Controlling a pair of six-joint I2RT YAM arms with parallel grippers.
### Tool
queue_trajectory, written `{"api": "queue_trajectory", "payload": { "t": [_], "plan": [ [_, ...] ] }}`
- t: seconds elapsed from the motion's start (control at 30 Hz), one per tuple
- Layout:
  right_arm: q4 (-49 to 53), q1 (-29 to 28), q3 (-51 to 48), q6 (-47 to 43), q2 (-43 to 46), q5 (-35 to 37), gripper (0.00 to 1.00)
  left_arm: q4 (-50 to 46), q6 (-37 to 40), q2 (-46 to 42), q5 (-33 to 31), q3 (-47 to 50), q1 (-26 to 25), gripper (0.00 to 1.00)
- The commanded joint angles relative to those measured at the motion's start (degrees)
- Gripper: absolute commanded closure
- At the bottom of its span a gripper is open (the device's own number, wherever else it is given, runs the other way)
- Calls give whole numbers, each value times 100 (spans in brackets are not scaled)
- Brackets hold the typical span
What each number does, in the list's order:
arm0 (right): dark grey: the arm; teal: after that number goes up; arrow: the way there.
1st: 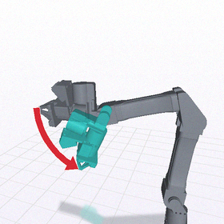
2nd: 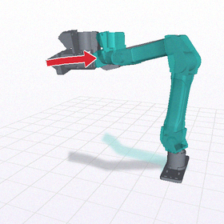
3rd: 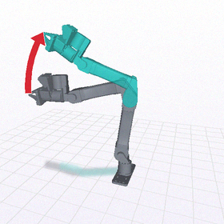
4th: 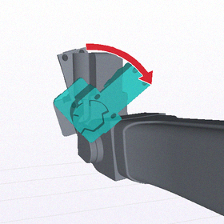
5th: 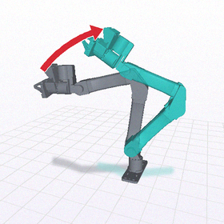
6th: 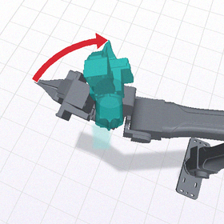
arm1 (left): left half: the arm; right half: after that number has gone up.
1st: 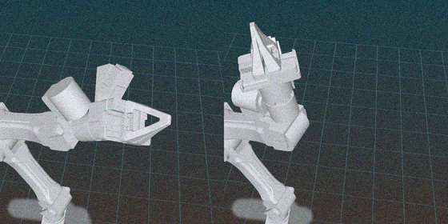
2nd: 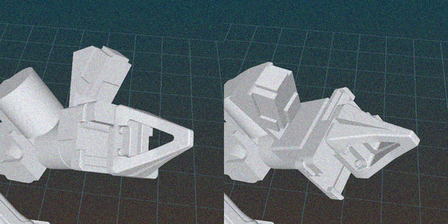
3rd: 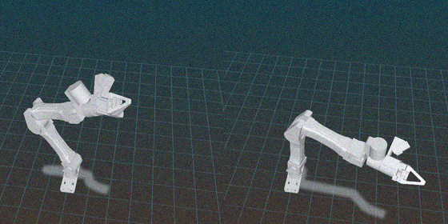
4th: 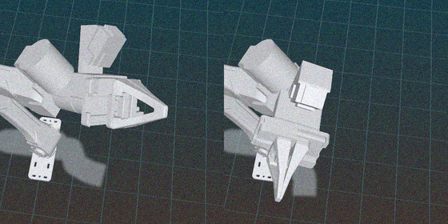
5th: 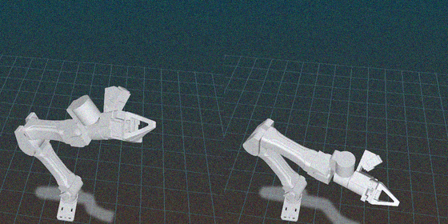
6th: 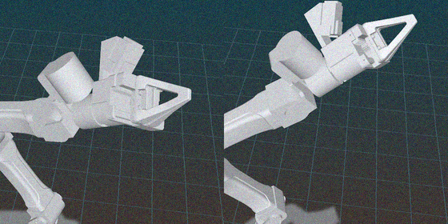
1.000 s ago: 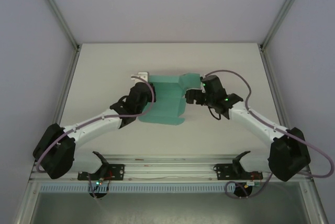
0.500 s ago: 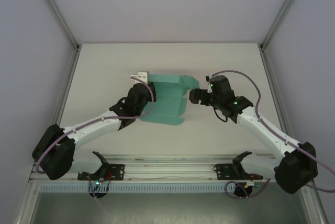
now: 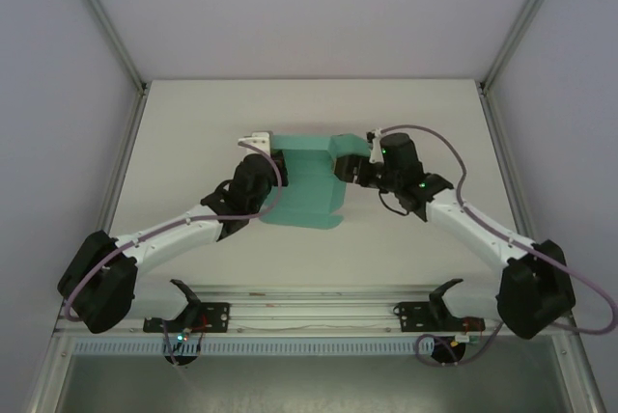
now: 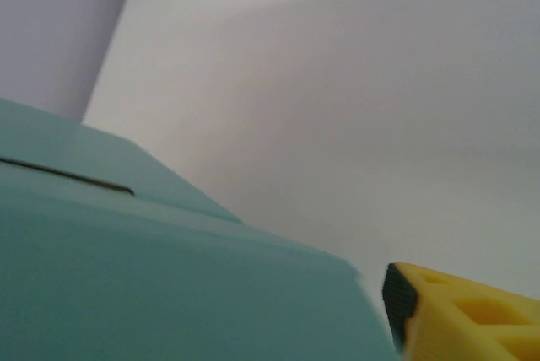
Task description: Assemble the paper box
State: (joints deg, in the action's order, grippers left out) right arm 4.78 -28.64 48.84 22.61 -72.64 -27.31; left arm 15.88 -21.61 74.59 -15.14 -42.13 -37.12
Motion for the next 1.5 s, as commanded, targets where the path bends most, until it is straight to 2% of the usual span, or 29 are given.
{"api": "queue_trajectory", "payload": {
  "t": [0.0,0.1,0.17,0.3,0.43,0.57,0.63,0.8,1.0,1.1,1.2,1.33,1.47],
  "plan": [
    [-1151,19,-157,851,-133,-853,40,306,-326,11,-35,4,-73,100],
    [-1801,23,-372,1228,-187,-851,52,478,-391,12,49,29,-76,100],
    [-1832,23,-393,1266,-215,-799,55,550,-406,3,102,29,-76,100],
    [-1858,25,-393,1326,-228,-736,71,536,-482,-65,185,50,-76,100],
    [-1909,21,-433,1417,-165,-811,91,579,-534,-120,146,109,-71,100],
    [-1722,24,-554,1347,32,-643,93,457,-551,-177,78,87,-76,100],
    [-1520,24,-606,1286,176,-512,87,361,-580,-240,-16,94,-76,100],
    [-461,34,-699,872,882,236,50,-67,-608,-430,-387,85,-36,100],
    [947,54,-931,171,2514,1482,28,-726,-562,-611,-374,74,47,100],
    [1399,118,-848,-140,3133,2058,23,-797,-431,-647,-103,109,56,100],
    [1629,377,-592,-415,3177,2089,23,-736,-235,-608,245,119,56,100],
    [1749,703,-149,-1084,2568,1408,24,-831,-75,-473,481,-8,56,100],
    [1864,729,180,-2364,1842,397,28,-901,13,-351,596,-134,56,100]
  ]
}}
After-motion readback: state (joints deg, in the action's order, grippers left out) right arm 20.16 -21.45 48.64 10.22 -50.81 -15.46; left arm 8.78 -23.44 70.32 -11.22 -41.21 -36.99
